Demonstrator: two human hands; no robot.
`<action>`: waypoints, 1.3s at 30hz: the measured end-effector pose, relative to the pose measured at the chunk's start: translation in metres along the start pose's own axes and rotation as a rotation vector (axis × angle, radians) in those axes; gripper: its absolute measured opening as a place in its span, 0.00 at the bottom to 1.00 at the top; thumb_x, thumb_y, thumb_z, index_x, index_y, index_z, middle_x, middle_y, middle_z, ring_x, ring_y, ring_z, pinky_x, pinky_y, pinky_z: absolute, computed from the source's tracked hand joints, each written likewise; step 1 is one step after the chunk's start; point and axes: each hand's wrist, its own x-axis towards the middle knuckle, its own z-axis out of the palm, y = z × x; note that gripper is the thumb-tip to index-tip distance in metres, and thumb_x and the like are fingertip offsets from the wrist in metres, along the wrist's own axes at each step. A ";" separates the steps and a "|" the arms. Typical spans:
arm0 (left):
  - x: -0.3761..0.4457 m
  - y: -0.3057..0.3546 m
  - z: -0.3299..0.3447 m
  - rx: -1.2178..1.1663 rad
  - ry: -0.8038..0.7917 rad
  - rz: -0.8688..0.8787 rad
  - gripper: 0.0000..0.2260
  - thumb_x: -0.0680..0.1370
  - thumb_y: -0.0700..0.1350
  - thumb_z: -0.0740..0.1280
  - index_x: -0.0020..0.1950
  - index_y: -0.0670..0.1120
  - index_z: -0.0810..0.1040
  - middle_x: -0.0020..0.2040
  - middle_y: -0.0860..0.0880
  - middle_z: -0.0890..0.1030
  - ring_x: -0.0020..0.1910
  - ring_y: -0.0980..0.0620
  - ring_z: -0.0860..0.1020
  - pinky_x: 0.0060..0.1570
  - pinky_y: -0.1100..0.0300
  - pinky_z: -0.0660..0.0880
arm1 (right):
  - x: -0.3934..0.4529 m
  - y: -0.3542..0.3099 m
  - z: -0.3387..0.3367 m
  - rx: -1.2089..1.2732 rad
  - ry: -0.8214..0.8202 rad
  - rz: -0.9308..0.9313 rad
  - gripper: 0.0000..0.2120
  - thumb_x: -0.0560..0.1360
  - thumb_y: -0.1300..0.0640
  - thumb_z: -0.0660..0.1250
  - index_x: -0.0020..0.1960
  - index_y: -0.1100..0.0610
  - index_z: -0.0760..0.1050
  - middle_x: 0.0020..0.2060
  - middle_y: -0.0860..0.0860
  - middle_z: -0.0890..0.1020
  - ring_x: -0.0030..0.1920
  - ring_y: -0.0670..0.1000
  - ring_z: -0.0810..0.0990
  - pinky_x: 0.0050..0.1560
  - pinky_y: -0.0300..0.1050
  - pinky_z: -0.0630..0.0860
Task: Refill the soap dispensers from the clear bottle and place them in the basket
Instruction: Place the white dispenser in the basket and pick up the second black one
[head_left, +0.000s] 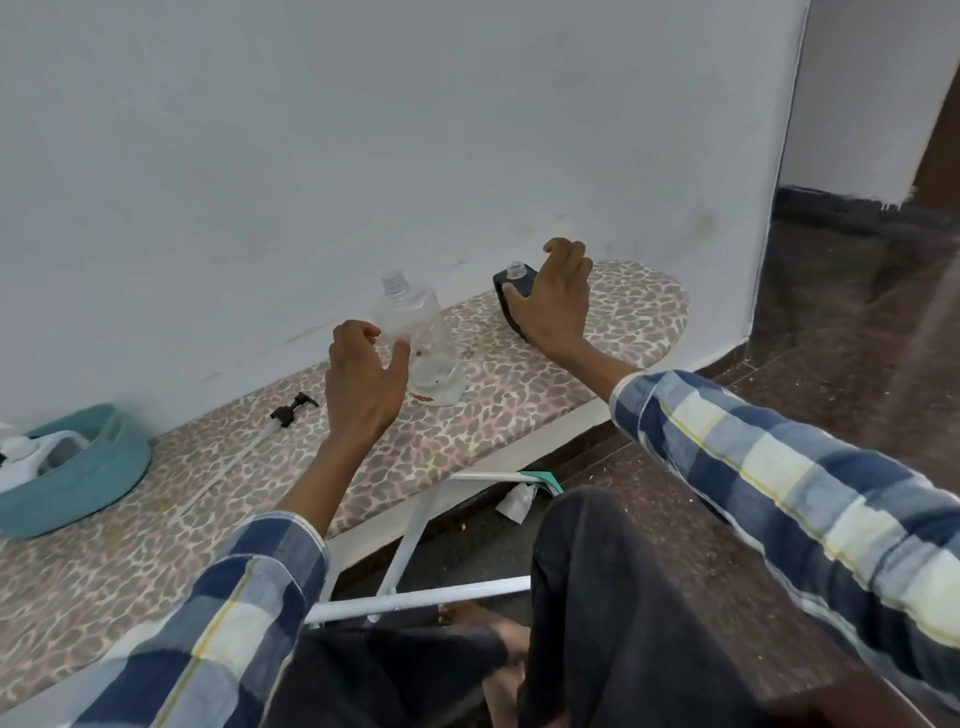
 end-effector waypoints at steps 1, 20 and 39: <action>0.000 0.000 0.000 -0.009 0.002 -0.018 0.19 0.84 0.58 0.65 0.66 0.46 0.70 0.64 0.48 0.75 0.61 0.47 0.76 0.59 0.43 0.77 | 0.004 0.004 0.002 -0.027 -0.060 0.038 0.36 0.72 0.42 0.78 0.68 0.60 0.67 0.64 0.58 0.72 0.64 0.61 0.72 0.57 0.55 0.77; -0.015 0.000 0.005 -0.254 -0.188 -0.188 0.21 0.84 0.65 0.61 0.50 0.47 0.78 0.38 0.49 0.86 0.38 0.49 0.86 0.50 0.45 0.81 | -0.017 0.020 -0.065 0.511 -0.614 0.001 0.15 0.80 0.49 0.74 0.50 0.62 0.83 0.43 0.57 0.86 0.38 0.46 0.79 0.45 0.41 0.73; -0.049 -0.074 -0.049 -0.620 -0.407 -0.298 0.17 0.74 0.45 0.81 0.60 0.45 0.82 0.51 0.47 0.87 0.46 0.57 0.87 0.42 0.65 0.81 | -0.084 -0.065 -0.032 0.643 -0.676 -0.133 0.17 0.80 0.43 0.75 0.48 0.58 0.87 0.41 0.55 0.88 0.44 0.56 0.88 0.46 0.53 0.85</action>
